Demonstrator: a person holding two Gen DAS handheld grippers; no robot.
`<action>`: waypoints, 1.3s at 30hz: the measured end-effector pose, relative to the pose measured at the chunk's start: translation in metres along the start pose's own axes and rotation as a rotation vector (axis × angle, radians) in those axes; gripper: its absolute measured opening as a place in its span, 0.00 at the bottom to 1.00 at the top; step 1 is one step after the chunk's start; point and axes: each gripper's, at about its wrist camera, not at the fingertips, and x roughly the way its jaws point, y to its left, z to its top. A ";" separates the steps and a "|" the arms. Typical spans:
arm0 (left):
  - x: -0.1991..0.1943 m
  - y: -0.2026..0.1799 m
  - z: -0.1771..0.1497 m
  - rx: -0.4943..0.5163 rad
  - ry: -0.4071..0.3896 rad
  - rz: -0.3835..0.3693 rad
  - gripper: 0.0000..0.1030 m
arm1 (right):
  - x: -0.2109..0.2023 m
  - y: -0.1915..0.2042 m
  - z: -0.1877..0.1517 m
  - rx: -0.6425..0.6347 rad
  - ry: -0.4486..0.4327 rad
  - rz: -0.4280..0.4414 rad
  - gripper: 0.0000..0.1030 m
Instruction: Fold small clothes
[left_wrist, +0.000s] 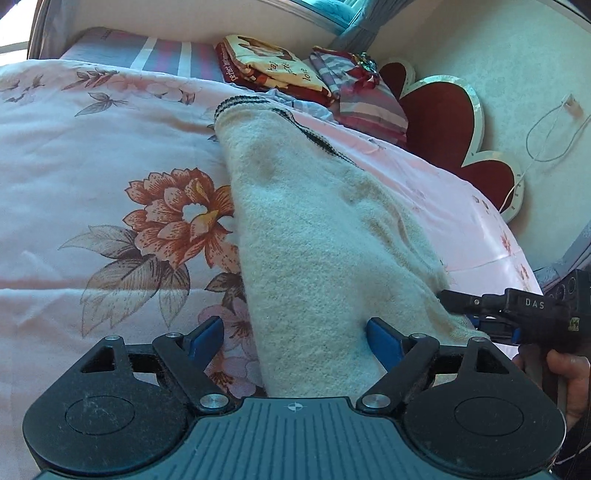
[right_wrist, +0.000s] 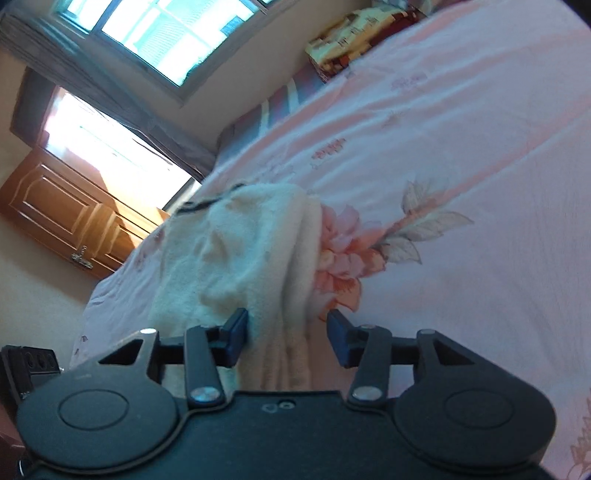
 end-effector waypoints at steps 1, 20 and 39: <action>-0.001 -0.003 0.001 0.019 -0.002 0.009 0.82 | -0.001 -0.002 0.001 0.021 0.001 0.020 0.46; 0.023 0.011 0.021 -0.039 0.074 -0.113 0.81 | 0.034 0.003 0.027 -0.060 0.212 0.231 0.64; 0.030 -0.010 0.026 0.047 0.060 -0.096 0.66 | 0.040 0.027 0.006 -0.117 0.083 0.152 0.40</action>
